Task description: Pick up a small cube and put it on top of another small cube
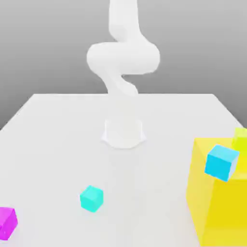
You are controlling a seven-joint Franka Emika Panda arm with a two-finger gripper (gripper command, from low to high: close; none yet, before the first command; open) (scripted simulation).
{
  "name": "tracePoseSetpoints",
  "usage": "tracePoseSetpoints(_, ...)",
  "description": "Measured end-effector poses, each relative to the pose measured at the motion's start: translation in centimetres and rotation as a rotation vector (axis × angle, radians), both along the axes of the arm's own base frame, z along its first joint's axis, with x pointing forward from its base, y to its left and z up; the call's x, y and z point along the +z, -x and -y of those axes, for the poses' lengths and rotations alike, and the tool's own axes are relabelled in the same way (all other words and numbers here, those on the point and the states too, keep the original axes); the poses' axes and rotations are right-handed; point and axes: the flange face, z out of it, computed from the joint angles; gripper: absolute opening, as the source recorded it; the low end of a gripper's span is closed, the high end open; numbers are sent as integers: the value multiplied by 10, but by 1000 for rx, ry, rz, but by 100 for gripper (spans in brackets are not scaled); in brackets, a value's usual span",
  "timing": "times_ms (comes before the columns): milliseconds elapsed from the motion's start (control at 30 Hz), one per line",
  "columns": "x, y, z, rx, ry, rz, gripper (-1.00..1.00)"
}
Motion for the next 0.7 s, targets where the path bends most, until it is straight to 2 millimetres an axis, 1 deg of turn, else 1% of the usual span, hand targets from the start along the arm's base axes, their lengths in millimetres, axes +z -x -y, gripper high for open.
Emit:
tracePoseSetpoints(67, -27, -25, 18, 9, -20, -54, 0)
tracePoseSetpoints(167, -68, -57, 45, 15, -47, -129, 0)
tracePoseSetpoints(267, -113, -84, 71, 16, -69, -201, 0)
tracePoseSetpoints(367, -161, -104, 97, 11, -87, -269, 0)
tracePoseSetpoints(467, -210, -117, 124, 1, -98, -336, 0)
tracePoseSetpoints(533, -243, -123, 142, -8, -102, -380, 0)
tracePoseSetpoints(667, -309, -122, 184, -44, -104, -466, 0)
tracePoseSetpoints(700, -325, -121, 192, -49, -102, -488, 0)
